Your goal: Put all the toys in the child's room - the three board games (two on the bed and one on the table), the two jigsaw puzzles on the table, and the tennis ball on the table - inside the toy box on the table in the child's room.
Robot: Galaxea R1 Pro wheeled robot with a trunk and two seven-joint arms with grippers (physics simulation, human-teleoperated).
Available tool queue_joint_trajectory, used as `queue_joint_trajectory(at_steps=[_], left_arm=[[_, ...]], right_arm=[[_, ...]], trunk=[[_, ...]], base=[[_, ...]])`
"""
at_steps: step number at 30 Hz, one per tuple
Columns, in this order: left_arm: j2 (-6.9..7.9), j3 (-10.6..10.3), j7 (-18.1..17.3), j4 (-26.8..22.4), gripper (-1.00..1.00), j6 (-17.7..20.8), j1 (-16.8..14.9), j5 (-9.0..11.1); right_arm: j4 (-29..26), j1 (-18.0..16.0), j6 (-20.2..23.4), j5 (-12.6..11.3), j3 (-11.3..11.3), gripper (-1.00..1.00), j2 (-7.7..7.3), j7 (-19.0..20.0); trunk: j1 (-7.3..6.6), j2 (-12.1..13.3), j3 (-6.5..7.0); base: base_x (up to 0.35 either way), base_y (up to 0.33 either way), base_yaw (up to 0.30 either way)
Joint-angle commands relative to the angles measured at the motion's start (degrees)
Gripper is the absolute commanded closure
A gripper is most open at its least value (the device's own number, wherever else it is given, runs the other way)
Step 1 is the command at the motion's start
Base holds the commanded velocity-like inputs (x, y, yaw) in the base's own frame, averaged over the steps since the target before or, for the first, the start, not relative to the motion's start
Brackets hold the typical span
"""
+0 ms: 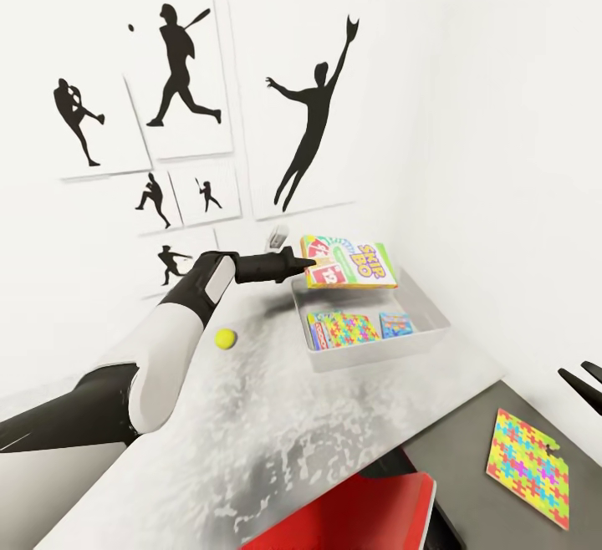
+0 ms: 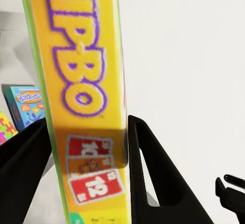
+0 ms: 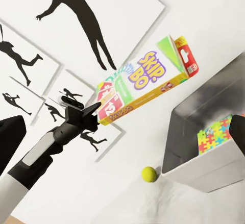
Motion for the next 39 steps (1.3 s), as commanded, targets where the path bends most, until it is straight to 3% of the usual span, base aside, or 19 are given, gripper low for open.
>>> queue_joint_trajectory(at_steps=[1, 13, 20, 24, 33, 39], left_arm=[[-0.05, 0.32, -0.19, 0.02, 1.0, 0.23, -0.07, -0.1], [-0.05, -0.01, -0.18, -1.17, 1.0, -0.06, -0.07, 0.05], [-0.05, -0.15, -0.07, -1.19, 1.0, -0.93, -0.07, 0.07], [-0.05, -1.31, 0.09, -1.21, 1.0, -1.37, -0.07, 0.07], [-0.05, -2.83, 0.89, -1.15, 1.0, -5.74, -0.14, 0.08], [-0.05, -2.94, 5.95, -0.91, 1.0, -8.35, -0.15, 0.08]], right_arm=[[0.0, -0.06, 0.21, 0.12, -0.05, -1.0, -0.02, 0.23], [0.02, -0.06, 0.21, 0.12, -0.12, -1.0, -0.1, 0.25], [0.01, -0.06, 0.21, 0.12, -1.41, -1.0, -0.03, 0.33], [0.02, -0.06, 0.21, 0.12, -1.93, -1.0, -0.03, 0.73], [0.3, -0.04, 0.07, 0.44, -2.3, -1.0, -0.09, 0.61], [0.68, -0.06, -3.53, 6.65, -1.89, -1.0, -0.01, 0.84]], trunk=[[0.03, -0.12, -0.21], [0.03, -0.12, -1.34], [0.03, -0.12, -2.01], [0.03, -0.12, -2.38], [0.03, -0.12, -3.23], [0.03, -0.12, -3.8]], base=[[0.0, 0.0, 0.0], [0.0, 0.0, 0.0], [0.0, 0.0, 0.0], [0.0, 0.0, 0.0], [0.0, 0.0, 0.0], [0.0, 0.0, 0.0]])
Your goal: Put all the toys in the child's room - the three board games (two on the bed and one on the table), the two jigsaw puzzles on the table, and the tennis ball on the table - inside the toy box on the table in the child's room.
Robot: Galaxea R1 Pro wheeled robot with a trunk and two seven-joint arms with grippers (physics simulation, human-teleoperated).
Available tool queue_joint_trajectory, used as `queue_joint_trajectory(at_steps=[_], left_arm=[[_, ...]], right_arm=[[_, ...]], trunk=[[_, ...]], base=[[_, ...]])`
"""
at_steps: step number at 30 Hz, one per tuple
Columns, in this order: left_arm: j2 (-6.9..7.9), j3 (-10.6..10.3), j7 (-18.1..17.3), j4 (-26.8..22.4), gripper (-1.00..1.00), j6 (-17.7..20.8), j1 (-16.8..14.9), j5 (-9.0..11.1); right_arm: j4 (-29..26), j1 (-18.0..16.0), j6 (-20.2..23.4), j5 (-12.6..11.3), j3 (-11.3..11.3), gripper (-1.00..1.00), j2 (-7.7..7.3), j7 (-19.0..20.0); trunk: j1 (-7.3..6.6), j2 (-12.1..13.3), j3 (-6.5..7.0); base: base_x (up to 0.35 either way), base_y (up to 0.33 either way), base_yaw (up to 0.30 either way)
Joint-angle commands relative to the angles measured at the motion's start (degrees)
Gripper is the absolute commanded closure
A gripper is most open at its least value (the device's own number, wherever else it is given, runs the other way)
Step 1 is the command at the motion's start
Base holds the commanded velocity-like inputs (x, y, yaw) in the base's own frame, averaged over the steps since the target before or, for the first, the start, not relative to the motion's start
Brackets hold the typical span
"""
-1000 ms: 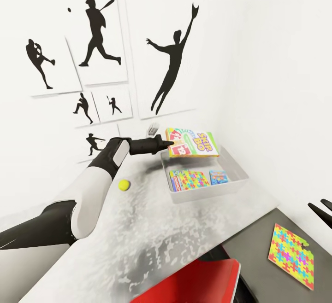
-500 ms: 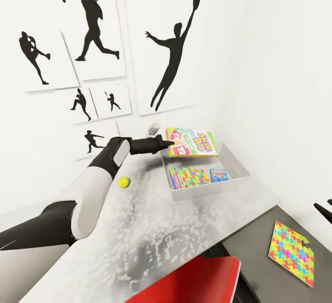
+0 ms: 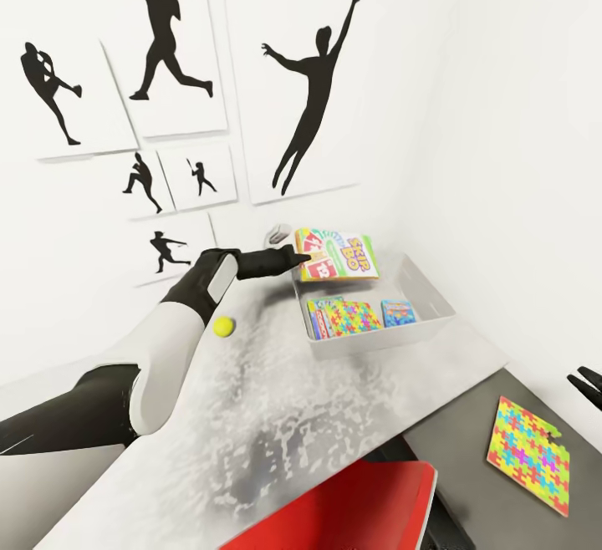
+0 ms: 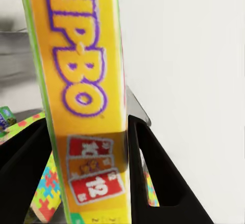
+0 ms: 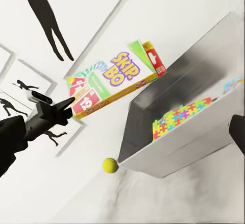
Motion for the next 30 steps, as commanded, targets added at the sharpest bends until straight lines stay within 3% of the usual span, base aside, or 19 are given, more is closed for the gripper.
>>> queue_joint_trajectory(at_steps=[1, 15, 18, 23, 30], left_arm=[[-0.06, 0.36, 0.38, 0.12, 1.0, 0.31, -0.05, 0.31], [-0.06, 0.14, 5.02, 0.36, 1.0, 0.6, -0.06, 0.31], [-0.06, 0.09, 6.15, 0.1, 1.0, 2.42, -0.06, 0.31], [-0.06, 0.02, 6.23, -0.17, 1.0, 3.9, -0.06, 0.31], [-0.06, 0.02, 6.0, -0.4, 1.0, 4.08, -0.06, 0.46]], right_arm=[[0.01, -0.06, 0.06, 0.57, -0.02, -1.0, -0.02, 0.2], [0.1, -0.04, -0.18, 1.6, -1.04, -1.0, -0.1, 0.41], [0.05, 0.02, 0.01, 1.56, -4.63, -1.0, 0.03, 3.81], [0.03, 0.05, -0.06, 1.88, -7.45, -1.0, 0.32, 11.11], [0.03, 0.13, -0.19, 1.95, -9.12, -1.0, 0.33, 12.75]], trunk=[[0.03, -0.11, -0.2], [0.03, -0.11, -1.52], [0.03, -0.11, -1.81], [0.03, -0.11, -2.28], [0.03, -0.11, -2.94]], base=[[0.0, 0.0, 0.0], [0.0, 0.0, 0.0], [0.0, 0.0, 0.0], [0.0, 0.0, 0.0], [0.0, 0.0, 0.0]])
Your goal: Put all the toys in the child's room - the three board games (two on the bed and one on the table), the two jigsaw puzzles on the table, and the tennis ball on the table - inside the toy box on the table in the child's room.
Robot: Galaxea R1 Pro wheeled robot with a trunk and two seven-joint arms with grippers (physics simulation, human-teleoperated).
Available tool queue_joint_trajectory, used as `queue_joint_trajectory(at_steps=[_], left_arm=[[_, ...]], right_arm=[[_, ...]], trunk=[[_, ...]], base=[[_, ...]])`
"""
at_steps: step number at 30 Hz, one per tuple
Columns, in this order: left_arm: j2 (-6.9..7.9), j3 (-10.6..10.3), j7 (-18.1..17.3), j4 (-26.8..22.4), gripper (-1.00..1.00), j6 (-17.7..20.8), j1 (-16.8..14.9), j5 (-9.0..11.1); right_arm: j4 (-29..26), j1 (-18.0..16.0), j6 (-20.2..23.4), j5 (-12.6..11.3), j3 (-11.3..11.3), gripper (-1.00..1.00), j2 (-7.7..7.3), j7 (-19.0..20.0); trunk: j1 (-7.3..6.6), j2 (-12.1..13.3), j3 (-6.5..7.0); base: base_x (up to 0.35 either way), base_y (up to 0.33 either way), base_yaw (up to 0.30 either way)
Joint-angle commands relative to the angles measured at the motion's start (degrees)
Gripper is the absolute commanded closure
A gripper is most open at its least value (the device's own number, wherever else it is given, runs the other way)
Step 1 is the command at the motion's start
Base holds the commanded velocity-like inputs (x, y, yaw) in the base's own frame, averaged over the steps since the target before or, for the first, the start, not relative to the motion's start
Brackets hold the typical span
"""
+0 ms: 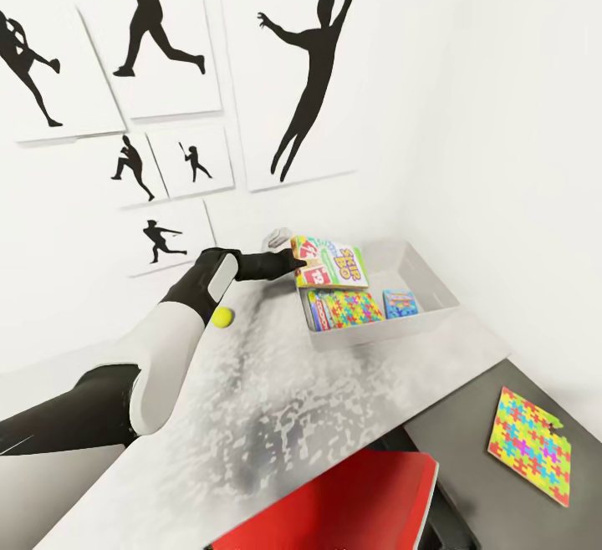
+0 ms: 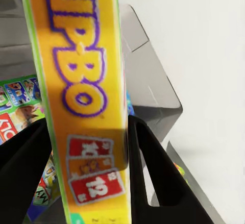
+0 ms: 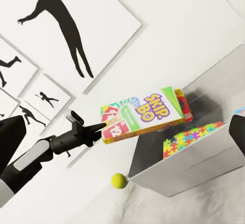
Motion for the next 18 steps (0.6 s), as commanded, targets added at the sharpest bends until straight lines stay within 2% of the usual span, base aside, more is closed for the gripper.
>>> queue_joint_trajectory(at_steps=[1, 3, 5, 7, 10, 11, 14, 15, 17, 18], left_arm=[[-0.06, 0.39, -0.26, -0.45, 1.0, 0.4, -0.06, 0.29], [-0.06, 0.35, -0.39, -1.67, 1.0, 0.95, -0.06, 2.78], [-0.06, 0.05, -0.44, -2.42, 1.0, 2.49, -0.07, 6.99], [-0.06, -1.56, -0.41, -3.74, 1.0, 3.79, -0.08, 10.63], [-0.06, -8.52, -0.34, -7.93, 1.0, 4.69, -0.06, 15.57], [-0.06, -10.92, -0.28, -9.07, 1.0, 4.81, -0.06, 18.09], [-0.06, -18.62, 0.68, -10.96, 1.0, 4.94, -0.07, 28.71], [-0.06, -22.08, 2.42, -11.32, 1.0, 4.87, -0.07, 33.85], [-0.06, -25.13, 6.61, -11.57, 1.0, 4.62, -0.06, 38.81], [-0.06, -25.98, 9.0, -11.64, 1.0, 4.51, -0.06, 40.38]], right_arm=[[-0.03, -0.04, 0.38, -0.1, -0.07, -1.0, -0.01, 0.1], [-0.07, -0.01, 0.34, -0.1, -0.02, -1.0, -0.01, 0.13], [-0.08, 0.01, 0.32, -0.05, 0.02, -1.0, -0.01, 0.14], [-0.09, 0.02, 0.31, -0.03, 0.04, -1.0, -0.01, 0.15], [-0.09, 0.02, 0.31, -0.02, -0.04, -1.0, -0.01, 0.15], [-0.09, 0.03, 0.31, -0.05, -0.07, -1.0, -0.01, 0.17], [-0.09, 0.03, 0.31, -0.07, -0.11, -1.0, -0.03, 0.22], [-0.09, 0.03, 0.31, -0.09, -0.12, -1.0, -0.06, 0.23], [-0.09, 0.01, 0.35, -0.1, -0.16, -1.0, -0.13, 0.25], [-0.09, -0.01, 0.37, -0.1, -0.18, -1.0, -0.15, 0.28]], trunk=[[0.03, -0.11, -0.2], [0.03, -0.11, -0.39], [0.03, -0.11, -0.57], [0.03, -0.11, -0.76], [0.03, -0.11, -1.05], [0.03, -0.11, -1.14], [0.03, -0.11, -1.42], [0.03, -0.11, -1.52], [0.03, -0.11, -1.71], [0.03, -0.11, -1.8]], base=[[0.0, 0.0, 0.0], [0.0, 0.0, 0.0], [0.0, 0.0, 0.0], [0.0, 0.0, 0.0], [0.0, 0.0, 0.0], [0.0, 0.0, 0.0], [0.0, 0.0, 0.0], [0.0, 0.0, 0.0], [0.0, 0.0, 0.0], [0.0, 0.0, 0.0]])
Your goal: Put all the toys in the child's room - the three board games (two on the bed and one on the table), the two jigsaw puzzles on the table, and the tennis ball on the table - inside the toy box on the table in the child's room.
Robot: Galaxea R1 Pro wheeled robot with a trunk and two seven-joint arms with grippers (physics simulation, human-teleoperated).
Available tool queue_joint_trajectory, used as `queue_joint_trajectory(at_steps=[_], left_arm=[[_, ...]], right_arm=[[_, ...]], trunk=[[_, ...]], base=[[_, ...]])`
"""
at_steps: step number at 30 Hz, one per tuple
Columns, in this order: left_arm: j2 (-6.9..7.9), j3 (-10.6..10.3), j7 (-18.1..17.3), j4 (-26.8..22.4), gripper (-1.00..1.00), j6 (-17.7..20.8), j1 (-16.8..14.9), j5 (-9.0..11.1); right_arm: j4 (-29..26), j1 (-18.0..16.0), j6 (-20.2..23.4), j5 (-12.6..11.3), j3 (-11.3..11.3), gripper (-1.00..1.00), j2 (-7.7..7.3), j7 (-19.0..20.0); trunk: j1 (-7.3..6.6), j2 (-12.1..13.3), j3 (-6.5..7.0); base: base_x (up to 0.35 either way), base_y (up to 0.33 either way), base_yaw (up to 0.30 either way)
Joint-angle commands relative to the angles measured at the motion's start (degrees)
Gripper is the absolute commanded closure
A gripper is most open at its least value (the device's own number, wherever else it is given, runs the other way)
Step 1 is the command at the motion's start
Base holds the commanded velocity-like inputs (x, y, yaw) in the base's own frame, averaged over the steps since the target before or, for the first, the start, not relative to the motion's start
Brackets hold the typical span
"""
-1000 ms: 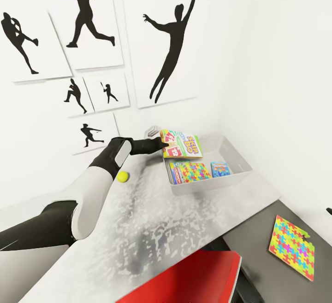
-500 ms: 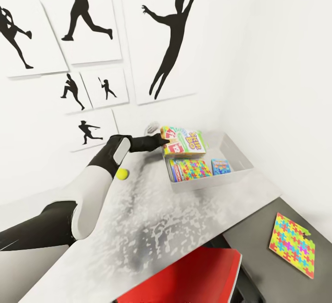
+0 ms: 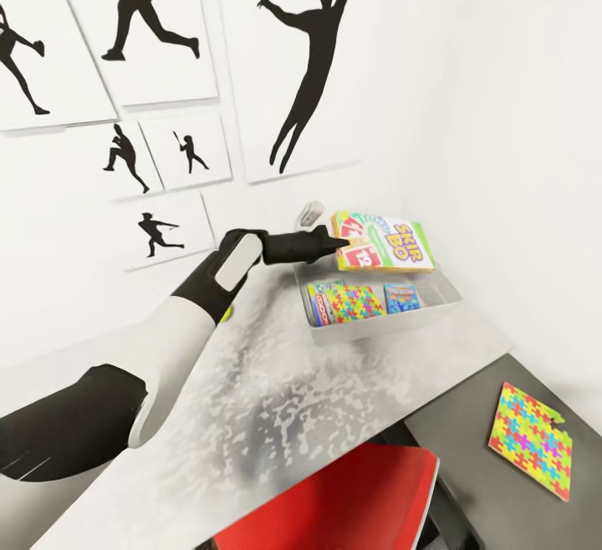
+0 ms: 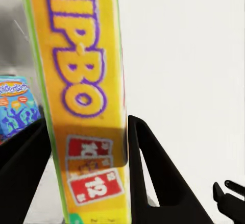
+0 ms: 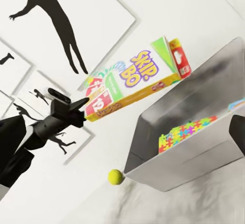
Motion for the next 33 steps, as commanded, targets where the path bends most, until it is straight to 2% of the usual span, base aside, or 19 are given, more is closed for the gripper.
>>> queue_joint_trajectory(at_steps=[1, 2, 5, 16, 19, 22, 26, 29, 33], left_arm=[[0.0, -0.52, 1.89, -0.04, 1.0, 0.23, -0.07, 1.79], [0.0, -0.99, 3.84, -0.05, 1.0, 0.04, -0.07, 2.7], [0.0, -1.35, 5.6, 0.02, 1.0, -0.66, -0.07, 3.36], [0.0, -1.56, 6.42, 0.38, 1.0, -3.7, -0.07, 3.29], [0.0, -1.62, 6.42, 0.43, 1.0, -4.01, -0.07, 3.04], [0.0, -1.7, 6.42, 0.48, 1.0, -4.14, -0.07, 2.92], [0.0, -1.74, 6.42, 0.5, 1.0, -4.18, -0.07, 2.87], [0.0, -1.75, 6.42, 0.5, 1.0, -4.19, -0.07, 2.87], [0.0, -1.82, 6.42, 0.49, 1.0, -4.19, -0.08, 2.87]], right_arm=[[0.01, -0.06, 0.42, -0.1, -0.05, -1.0, -0.04, 0.19], [0.05, -0.06, 0.41, -0.1, -0.09, -1.0, -0.09, 0.44], [0.07, -0.08, 0.43, -0.1, -0.16, -1.0, -0.13, 0.79], [0.08, -0.08, 0.44, -0.1, -0.25, -1.0, -0.14, 1.61], [0.05, -0.07, 0.44, -0.1, -0.25, -1.0, -0.14, 3.08], [-0.14, -0.06, 0.65, -0.1, -0.51, -1.0, -0.2, 6.19], [-0.47, 0.01, 2.13, -0.1, -2.88, -1.0, -0.27, 10.63], [-0.51, 0.22, 4.2, -0.1, -3.6, -1.0, -0.3, 11.24], [-0.53, 0.32, 4.63, -0.1, -3.81, -1.0, -0.31, 11.43]], trunk=[[0.02, -0.11, -0.19], [0.02, -0.11, -0.28], [0.02, -0.11, -0.57], [0.02, -0.11, -1.61], [0.02, -0.11, -1.89], [0.02, -0.11, -2.17], [0.02, -0.11, -2.55], [0.02, -0.11, -2.83], [0.02, -0.11, -3.21]], base=[[0.0, 0.0, 0.0], [0.0, 0.0, 0.0], [0.0, 0.0, 0.0], [0.0, 0.0, 0.0], [0.0, 0.0, 0.0], [0.0, 0.0, 0.0], [0.0, 0.0, 0.0], [0.0, 0.0, 0.0], [0.0, 0.0, 0.0]])
